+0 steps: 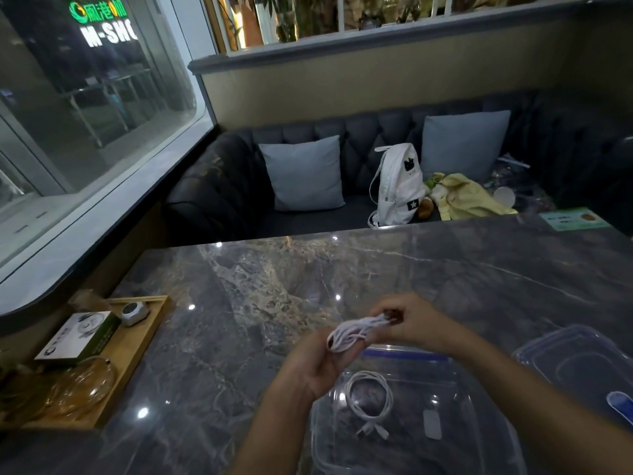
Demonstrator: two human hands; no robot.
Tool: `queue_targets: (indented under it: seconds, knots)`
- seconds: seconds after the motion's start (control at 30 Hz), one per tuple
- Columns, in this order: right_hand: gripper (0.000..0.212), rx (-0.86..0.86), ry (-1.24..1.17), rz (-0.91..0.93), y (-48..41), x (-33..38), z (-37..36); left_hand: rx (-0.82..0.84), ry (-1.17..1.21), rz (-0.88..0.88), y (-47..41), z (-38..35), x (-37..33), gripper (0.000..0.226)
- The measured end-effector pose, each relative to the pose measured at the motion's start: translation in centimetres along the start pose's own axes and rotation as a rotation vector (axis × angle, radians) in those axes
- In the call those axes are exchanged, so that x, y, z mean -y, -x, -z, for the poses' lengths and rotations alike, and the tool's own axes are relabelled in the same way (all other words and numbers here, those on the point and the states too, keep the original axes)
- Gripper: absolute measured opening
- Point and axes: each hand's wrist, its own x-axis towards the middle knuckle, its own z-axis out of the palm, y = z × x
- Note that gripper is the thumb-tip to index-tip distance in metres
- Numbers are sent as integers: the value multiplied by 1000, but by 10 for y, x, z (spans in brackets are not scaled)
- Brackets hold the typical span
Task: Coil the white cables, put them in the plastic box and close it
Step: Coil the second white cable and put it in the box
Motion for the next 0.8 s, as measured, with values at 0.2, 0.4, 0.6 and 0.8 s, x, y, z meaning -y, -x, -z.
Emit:
queue_targets:
  seconds: [0.2,0.4,0.6,0.8]
  knots:
    - [8,-92,-395,-183,9,-24,4,142,-243,-153,-1,-3,6,48]
    - [24,-45,-652,-323,24,-35,7,40,-416,-258,-8,-6,26,16]
    - [8,-172,-711,-452,48,-49,8,-90,-633,-317,-17,-7,44,23]
    - [14,-228,-278,-642,65,-68,-1,-154,-945,-269,-29,1,75,28]
